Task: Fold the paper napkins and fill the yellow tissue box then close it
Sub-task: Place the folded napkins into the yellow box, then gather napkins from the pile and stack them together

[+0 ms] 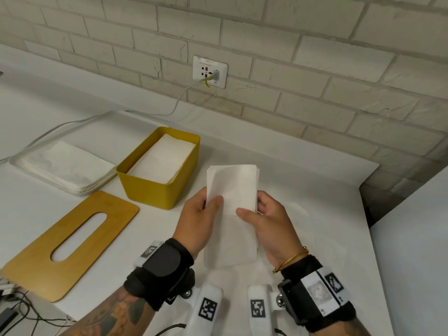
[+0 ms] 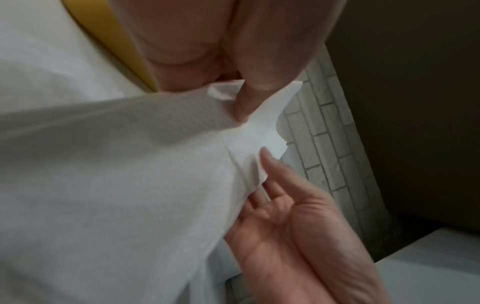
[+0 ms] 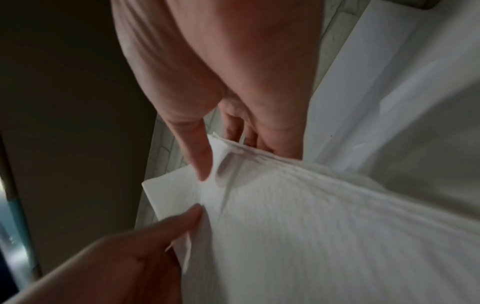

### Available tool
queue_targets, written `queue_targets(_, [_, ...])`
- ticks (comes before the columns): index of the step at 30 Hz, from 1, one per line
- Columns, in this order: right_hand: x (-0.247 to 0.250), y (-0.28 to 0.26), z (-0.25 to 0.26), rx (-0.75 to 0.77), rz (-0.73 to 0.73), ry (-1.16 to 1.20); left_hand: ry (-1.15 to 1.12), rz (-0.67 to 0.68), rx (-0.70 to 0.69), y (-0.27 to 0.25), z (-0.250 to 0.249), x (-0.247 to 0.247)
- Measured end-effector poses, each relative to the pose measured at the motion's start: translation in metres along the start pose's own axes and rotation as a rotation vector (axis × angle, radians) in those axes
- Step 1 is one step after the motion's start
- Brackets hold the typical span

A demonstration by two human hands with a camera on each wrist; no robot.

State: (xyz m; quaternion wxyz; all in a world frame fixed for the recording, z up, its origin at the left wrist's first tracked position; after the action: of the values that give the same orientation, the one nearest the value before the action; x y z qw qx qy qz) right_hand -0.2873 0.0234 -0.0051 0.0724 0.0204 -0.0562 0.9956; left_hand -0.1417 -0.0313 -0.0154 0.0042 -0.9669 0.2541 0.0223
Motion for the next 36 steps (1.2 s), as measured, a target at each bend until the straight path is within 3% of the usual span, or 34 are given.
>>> queue_targets(7, [-0.017,-0.020,0.044,0.331,-0.088,-0.154,0.130,-0.043,-0.393,-0.016,-0.043,-0.015])
queue_targets(13, [-0.023,-0.015,-0.004,0.065,-0.085,-0.241,0.213,0.024,-0.128,-0.020,0.004,-0.014])
queue_targets(20, [-0.022,0.011,0.042,0.141,-0.049,-0.085,0.175,0.017,-0.177,-0.014,-0.036,0.012])
queue_targets(29, [-0.051,0.075,0.062,0.036,-0.008,0.079,0.177,-0.176,-0.085,-0.011,-0.064,0.119])
queue_targets(33, [-0.078,0.104,0.065,-0.025,-0.018,0.027,0.438,-0.285,-0.020,0.007,-0.059,0.188])
queue_targets(36, [-0.103,0.130,0.063,-0.070,-0.031,-0.023,0.547,-0.250,0.086,0.015,-0.046,0.218])
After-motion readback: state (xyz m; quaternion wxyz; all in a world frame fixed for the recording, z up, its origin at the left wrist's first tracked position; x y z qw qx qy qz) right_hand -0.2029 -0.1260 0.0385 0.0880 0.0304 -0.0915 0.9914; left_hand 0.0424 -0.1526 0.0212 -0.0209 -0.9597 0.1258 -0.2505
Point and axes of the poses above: each hand's wrist, its own y-axis towards the middle knuckle, its own x-axis out of the back of the hand, z = x × y, the point moved 5 cm from there along y, towards the middle knuckle, and after that the axes turned 12 degrees about z, right-handed, at the moved point
